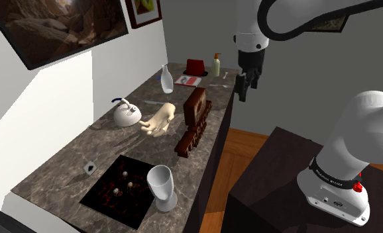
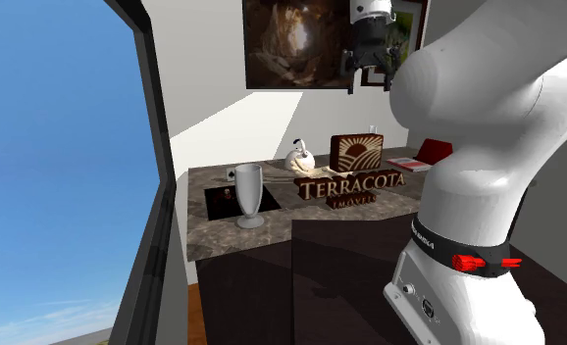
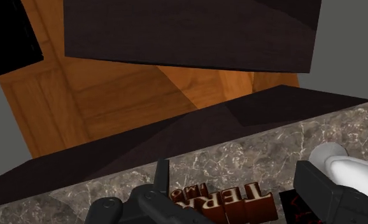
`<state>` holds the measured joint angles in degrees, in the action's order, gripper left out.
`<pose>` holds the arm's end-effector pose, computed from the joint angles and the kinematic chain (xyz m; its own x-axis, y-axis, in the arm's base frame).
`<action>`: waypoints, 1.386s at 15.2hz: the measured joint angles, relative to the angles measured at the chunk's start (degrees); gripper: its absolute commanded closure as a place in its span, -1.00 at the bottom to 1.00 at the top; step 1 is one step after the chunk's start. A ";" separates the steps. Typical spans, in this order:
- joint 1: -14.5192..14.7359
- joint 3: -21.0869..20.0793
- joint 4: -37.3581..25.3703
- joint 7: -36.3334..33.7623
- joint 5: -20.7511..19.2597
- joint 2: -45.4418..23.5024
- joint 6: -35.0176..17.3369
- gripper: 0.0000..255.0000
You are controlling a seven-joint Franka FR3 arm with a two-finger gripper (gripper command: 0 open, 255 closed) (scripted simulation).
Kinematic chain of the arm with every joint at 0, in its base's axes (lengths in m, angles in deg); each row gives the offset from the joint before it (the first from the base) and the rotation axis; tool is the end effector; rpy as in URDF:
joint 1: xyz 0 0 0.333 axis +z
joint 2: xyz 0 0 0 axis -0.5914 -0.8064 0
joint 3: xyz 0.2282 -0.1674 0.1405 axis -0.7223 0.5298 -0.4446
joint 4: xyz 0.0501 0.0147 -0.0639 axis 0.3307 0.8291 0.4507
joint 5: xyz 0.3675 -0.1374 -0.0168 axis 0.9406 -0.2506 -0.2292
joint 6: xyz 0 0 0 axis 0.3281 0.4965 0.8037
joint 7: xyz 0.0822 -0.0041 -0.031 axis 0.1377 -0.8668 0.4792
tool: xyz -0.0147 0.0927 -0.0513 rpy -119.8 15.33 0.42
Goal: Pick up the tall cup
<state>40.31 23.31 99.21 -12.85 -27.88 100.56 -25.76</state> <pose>0.3395 0.0688 0.4860 0.9958 0.0431 -0.0808 0.0495 -0.9956 0.0790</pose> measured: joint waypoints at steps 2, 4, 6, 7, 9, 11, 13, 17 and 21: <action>0.78 -1.52 0.19 -1.56 1.01 -2.84 -3.32 -1.00; 1.41 -2.89 0.53 -2.89 1.77 -5.82 -6.92 -1.00; 2.06 -4.48 -0.02 -4.51 2.42 -9.37 -10.24 -1.00; 2.34 -5.20 0.07 -5.24 2.65 -11.04 -12.15 -1.00; 2.79 -6.54 -0.77 -6.63 2.87 -14.41 -15.05 -1.00; 3.58 -8.29 -1.37 -8.67 3.23 -17.56 -17.93 -1.00; 3.89 -9.73 -3.11 -10.47 2.80 -21.78 -20.68 -1.00; 4.47 -12.23 -6.38 -14.39 0.80 -30.61 -26.66 -1.00; 5.64 -14.02 -10.80 -18.99 -2.47 -39.01 -30.90 -1.00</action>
<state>45.95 9.29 88.41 -31.84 -30.35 61.55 -56.66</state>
